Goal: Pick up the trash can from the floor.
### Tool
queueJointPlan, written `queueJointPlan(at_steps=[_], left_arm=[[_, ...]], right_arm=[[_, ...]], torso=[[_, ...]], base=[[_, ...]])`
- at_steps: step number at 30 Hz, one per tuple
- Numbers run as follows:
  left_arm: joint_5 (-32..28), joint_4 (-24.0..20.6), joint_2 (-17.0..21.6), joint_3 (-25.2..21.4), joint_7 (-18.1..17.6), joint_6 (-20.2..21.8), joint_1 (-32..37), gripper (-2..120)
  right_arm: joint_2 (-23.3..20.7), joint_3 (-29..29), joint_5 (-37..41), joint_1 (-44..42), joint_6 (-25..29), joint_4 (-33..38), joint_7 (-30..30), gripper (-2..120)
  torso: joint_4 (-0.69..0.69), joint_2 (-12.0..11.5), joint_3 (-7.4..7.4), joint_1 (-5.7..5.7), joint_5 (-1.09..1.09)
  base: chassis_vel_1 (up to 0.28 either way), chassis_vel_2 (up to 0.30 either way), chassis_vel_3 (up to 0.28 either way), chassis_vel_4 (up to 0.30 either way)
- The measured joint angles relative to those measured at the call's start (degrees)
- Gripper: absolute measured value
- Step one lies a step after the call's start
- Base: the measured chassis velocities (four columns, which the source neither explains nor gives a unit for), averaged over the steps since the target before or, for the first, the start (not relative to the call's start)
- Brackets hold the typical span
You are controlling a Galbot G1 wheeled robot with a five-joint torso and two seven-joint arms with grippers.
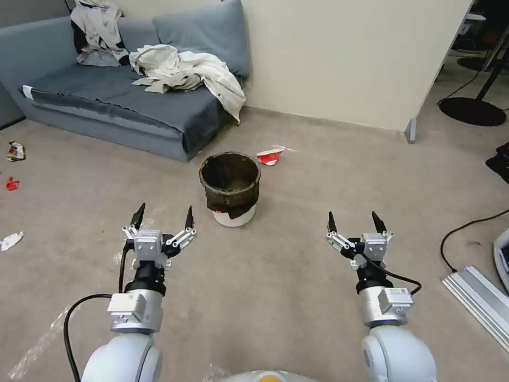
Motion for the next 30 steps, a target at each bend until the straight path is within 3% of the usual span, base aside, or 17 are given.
queueJointPlan(at_steps=[30], left_arm=[[-0.3, 0.2, 0.0, -0.1, -0.3, 1.0, -0.5, 100]], right_arm=[[-0.2, -0.4, -0.2, 0.0, 0.6, -0.8, 0.2, 100]], torso=[[-0.01, 0.0, 0.00, 0.00, -0.01]], base=[[-0.158, 0.147, 0.153, -0.153]])
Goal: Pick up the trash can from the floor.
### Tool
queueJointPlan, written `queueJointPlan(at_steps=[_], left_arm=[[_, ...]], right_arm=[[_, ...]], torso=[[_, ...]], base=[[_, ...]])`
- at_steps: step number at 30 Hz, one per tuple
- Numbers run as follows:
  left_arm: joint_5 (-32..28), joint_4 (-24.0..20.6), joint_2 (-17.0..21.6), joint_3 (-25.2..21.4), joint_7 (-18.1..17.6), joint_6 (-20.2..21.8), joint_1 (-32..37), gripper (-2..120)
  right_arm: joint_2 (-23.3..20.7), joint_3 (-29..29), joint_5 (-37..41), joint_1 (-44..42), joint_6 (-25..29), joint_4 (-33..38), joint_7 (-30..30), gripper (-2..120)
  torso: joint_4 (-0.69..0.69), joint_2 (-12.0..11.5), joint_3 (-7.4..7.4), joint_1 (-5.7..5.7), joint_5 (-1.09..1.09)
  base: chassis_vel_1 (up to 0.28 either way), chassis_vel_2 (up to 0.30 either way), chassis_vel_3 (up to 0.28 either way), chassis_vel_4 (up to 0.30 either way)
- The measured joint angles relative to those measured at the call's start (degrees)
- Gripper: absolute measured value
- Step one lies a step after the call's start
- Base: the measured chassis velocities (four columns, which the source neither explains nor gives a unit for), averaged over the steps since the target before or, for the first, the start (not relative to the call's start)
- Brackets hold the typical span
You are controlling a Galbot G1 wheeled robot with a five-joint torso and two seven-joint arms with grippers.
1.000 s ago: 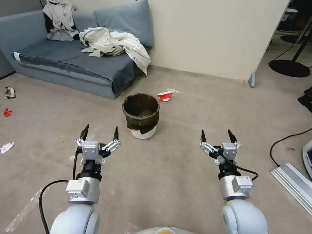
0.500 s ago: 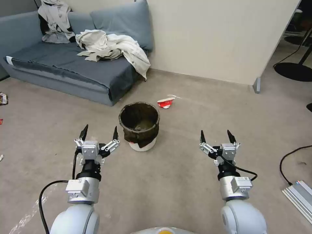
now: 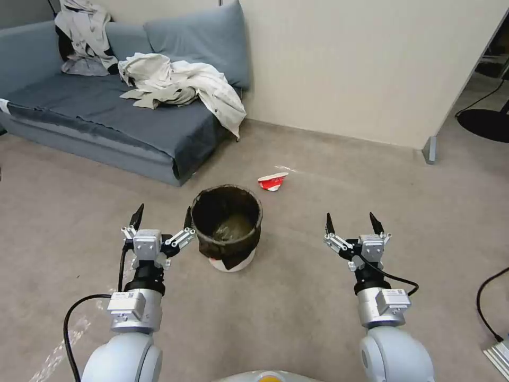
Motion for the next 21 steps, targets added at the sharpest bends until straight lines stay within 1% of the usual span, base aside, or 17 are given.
queueJointPlan(at_steps=[1, 3, 4, 5, 8, 9, 10, 11, 13, 14, 16, 17, 20, 21], left_arm=[[0.0, 0.0, 0.0, 0.0, 0.0, 0.0, 0.0, 100], [-1.1, 0.3, 0.6, -0.3, 0.0, 1.3, -0.4, 100], [-2.0, 0.5, 1.3, -0.6, 0.0, 2.6, -0.8, 100], [-2.0, 0.5, 1.3, -0.6, 0.0, 2.6, -0.8, 100], [-5.3, 1.9, 3.4, -1.9, -0.3, 6.1, -3.2, 100], [-6.7, 2.6, 4.4, -2.4, -0.3, 7.6, -4.4, 100], [-6.7, 2.6, 4.4, -2.4, -0.3, 7.6, -4.4, 100], [-8.4, 3.4, 5.7, -2.8, -0.3, 9.2, -5.8, 100], [-10.4, 4.5, 7.2, -2.9, -0.3, 11.1, -7.4, 100], [-10.4, 4.5, 7.2, -2.9, -0.3, 11.1, -7.4, 100], [-12.8, 7.0, 9.7, -2.4, -0.4, 13.4, -9.8, 100], [-12.8, 7.0, 9.7, -2.4, -0.4, 13.4, -9.8, 100], [-15.1, 10.1, 11.6, -1.4, -0.4, 16.4, -12.2, 100], [-15.1, 10.1, 11.6, -1.4, -0.4, 16.4, -12.2, 100]], right_arm=[[0.0, 0.0, 0.0, 0.0, 0.0, 0.0, 0.0, 100], [0.0, -0.3, 0.5, 0.1, 0.0, 0.0, 0.7, 100], [0.0, -0.4, 0.6, 0.1, 0.0, 0.0, 0.8, 100], [0.0, -0.4, 0.6, 0.1, 0.0, 0.0, 0.8, 100], [-0.2, -0.2, 0.6, 0.1, 0.0, 0.0, 0.8, 100], [-0.3, -0.1, 0.6, 0.1, 0.0, 0.0, 0.9, 100], [-0.3, -0.1, 0.6, 0.1, 0.0, 0.0, 0.9, 100], [-0.4, -0.1, 0.6, 0.1, 0.0, -0.1, 0.9, 100], [-0.4, 0.0, 0.7, 0.1, 0.0, -0.1, 0.9, 100], [-0.4, 0.0, 0.7, 0.1, 0.0, -0.1, 0.9, 100], [-0.5, -0.1, 1.0, 0.2, 0.0, -0.1, 1.0, 100], [-0.5, -0.1, 1.0, 0.2, 0.0, -0.1, 1.0, 100], [-0.7, -0.1, 1.2, 0.7, 0.0, -0.2, 1.3, 100], [-0.7, -0.1, 1.2, 0.7, 0.0, -0.2, 1.3, 100]], torso=[[0.00, 0.0, 0.00, 0.00, 0.00], [0.00, 0.0, 0.00, 0.00, -0.01], [0.00, 0.0, 0.01, 0.00, -0.01], [0.00, 0.0, 0.01, 0.00, -0.01], [0.00, 0.0, 0.01, 0.01, -0.02], [0.00, 0.0, 0.01, 0.00, -0.01], [0.00, 0.0, 0.01, 0.00, -0.01], [0.00, 0.0, 0.00, 0.00, -0.02], [0.00, 0.0, 0.00, 0.00, -0.01], [0.00, 0.0, 0.00, 0.00, -0.01], [0.01, 0.0, 0.00, 0.00, -0.02], [0.01, 0.0, 0.00, 0.00, -0.02], [0.00, 0.0, 0.00, 0.00, -0.01], [0.00, 0.0, 0.00, 0.00, -0.01]], base=[[-0.170, 0.144, 0.130, -0.151], [-0.153, 0.148, 0.132, -0.159], [-0.149, 0.109, 0.127, -0.153], [-0.149, 0.109, 0.127, -0.153], [-0.064, 0.088, 0.078, -0.058], [0.000, 0.000, 0.000, 0.000], [0.000, 0.000, 0.000, 0.000], [0.000, 0.000, 0.000, 0.000], [0.000, 0.000, 0.000, 0.000], [0.000, 0.000, 0.000, 0.000], [0.000, 0.000, 0.000, 0.000], [0.000, 0.000, 0.000, 0.000], [0.000, 0.000, 0.000, 0.000], [0.000, 0.000, 0.000, 0.000]])
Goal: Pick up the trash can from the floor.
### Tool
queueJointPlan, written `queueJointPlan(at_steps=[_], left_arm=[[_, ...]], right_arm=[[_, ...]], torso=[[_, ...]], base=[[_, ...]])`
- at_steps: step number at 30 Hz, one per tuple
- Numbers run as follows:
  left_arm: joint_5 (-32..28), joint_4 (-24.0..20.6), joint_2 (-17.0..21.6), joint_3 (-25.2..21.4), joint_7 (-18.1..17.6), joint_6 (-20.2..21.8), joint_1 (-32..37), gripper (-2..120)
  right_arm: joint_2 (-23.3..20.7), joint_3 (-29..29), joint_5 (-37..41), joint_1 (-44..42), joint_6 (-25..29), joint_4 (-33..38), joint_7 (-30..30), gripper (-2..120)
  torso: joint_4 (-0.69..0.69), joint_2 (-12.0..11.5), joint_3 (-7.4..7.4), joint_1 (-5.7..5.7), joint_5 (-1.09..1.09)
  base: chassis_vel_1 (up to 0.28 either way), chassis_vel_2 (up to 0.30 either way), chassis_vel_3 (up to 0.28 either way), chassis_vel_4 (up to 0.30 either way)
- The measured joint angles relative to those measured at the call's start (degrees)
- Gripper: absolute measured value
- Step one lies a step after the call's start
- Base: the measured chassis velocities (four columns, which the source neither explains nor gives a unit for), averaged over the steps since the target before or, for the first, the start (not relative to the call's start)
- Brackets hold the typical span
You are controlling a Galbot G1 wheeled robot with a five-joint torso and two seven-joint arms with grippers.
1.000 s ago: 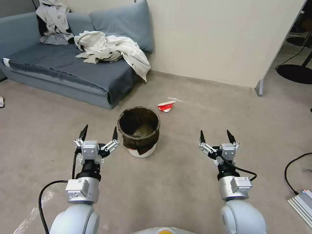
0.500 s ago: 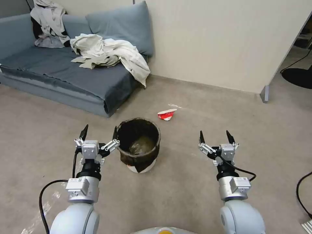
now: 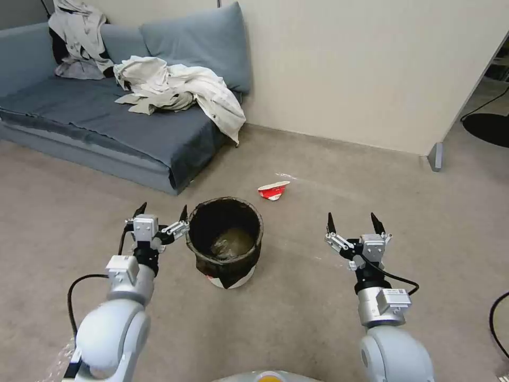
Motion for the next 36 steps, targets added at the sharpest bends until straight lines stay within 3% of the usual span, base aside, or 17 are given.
queueJointPlan(at_steps=[2, 11, 14, 36], left_arm=[[-3.1, 1.6, 0.7, 0.6, -0.3, 3.2, -1.5, 100], [-7.3, 5.0, 1.8, 3.6, -1.4, 10.3, -6.8, 100], [-10.2, 6.7, 1.8, 4.1, -4.2, 14.5, -9.3, 100], [-10.1, 17.9, 2.1, 8.4, -6.8, 18.4, -17.9, 100]], right_arm=[[-0.3, -0.3, 0.1, 0.9, -0.3, -0.5, 0.5, 100], [-0.8, -0.7, 0.0, 2.0, -1.1, -1.6, 0.5, 100], [-0.9, -0.9, -0.2, 2.5, -1.3, -2.1, 0.5, 100], [-0.4, -1.4, -1.9, 2.9, -1.5, -2.4, 0.2, 100]], torso=[[0.00, 0.0, 0.00, 0.00, 0.00], [0.00, 0.0, 0.00, 0.00, 0.00], [0.00, 0.0, 0.00, 0.00, 0.01], [0.00, 0.0, 0.00, 0.00, 0.01]], base=[[0.000, 0.000, 0.000, 0.000], [0.000, 0.000, 0.000, 0.000], [0.000, 0.000, 0.000, 0.000], [0.000, 0.000, 0.000, 0.000]])
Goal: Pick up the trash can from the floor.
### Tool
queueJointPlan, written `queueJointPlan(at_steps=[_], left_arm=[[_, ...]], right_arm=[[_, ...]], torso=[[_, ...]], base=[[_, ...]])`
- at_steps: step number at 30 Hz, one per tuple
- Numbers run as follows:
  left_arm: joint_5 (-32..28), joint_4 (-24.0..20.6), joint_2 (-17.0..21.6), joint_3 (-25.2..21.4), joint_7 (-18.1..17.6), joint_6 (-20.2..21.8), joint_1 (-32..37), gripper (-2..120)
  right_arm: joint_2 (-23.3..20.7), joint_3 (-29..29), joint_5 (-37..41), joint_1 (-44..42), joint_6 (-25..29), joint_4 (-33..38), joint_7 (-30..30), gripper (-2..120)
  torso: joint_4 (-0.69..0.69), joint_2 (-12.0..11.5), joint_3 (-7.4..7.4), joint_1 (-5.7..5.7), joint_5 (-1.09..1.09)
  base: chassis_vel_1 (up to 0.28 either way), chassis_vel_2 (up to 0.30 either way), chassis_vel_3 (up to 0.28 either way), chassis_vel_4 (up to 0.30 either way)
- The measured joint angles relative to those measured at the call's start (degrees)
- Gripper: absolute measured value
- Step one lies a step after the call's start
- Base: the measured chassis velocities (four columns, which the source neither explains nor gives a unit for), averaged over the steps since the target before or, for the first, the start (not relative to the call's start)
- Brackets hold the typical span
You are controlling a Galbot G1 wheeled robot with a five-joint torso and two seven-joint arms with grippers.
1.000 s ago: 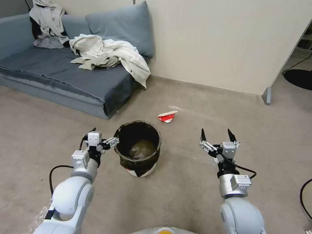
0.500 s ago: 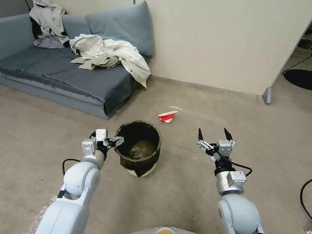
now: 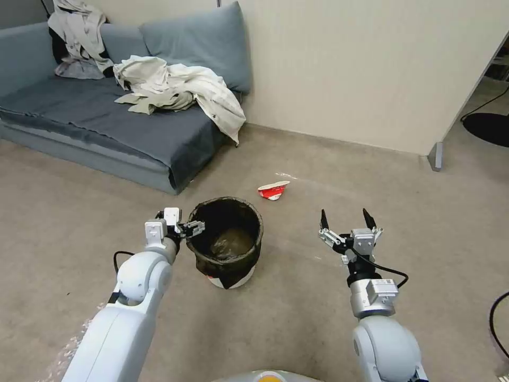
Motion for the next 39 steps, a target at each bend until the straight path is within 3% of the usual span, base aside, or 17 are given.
queueJointPlan(at_steps=[13, 24, 28, 32, 39], left_arm=[[0.8, 4.9, -0.5, 1.0, -0.8, 2.1, -2.2, 100], [1.0, 5.9, -1.1, 1.1, -0.9, 3.6, -1.8, 99], [0.9, 6.0, -1.3, 1.1, -0.9, 4.2, -1.7, 93], [0.8, 6.0, -1.4, 1.2, -1.0, 4.1, -1.3, 74], [0.8, 5.8, -1.5, 1.4, -1.6, 3.8, -1.2, 49]], right_arm=[[-0.2, 0.0, 0.2, 0.1, 0.3, -0.6, 0.0, 100], [-0.5, 0.1, 0.3, 0.3, 0.4, -0.7, 0.0, 100], [-0.6, 0.1, 0.4, 0.5, 0.4, -0.8, 0.0, 100], [-0.6, 0.1, 0.6, 0.7, 0.4, -1.1, -0.1, 100], [-0.7, 0.1, 0.8, 0.9, 0.5, -1.4, -0.1, 100]], torso=[[0.00, 0.0, 0.00, 0.01, 0.00], [0.00, 0.0, 0.00, 0.00, 0.01], [0.00, 0.0, 0.00, 0.00, 0.02], [0.01, 0.0, 0.00, 0.00, 0.00], [0.00, 0.0, 0.00, 0.00, 0.00]], base=[[0.000, 0.000, 0.000, 0.000], [0.000, 0.000, 0.000, 0.000], [0.000, 0.000, 0.000, 0.000], [0.000, 0.000, 0.000, 0.000], [0.000, 0.000, 0.000, 0.000]])
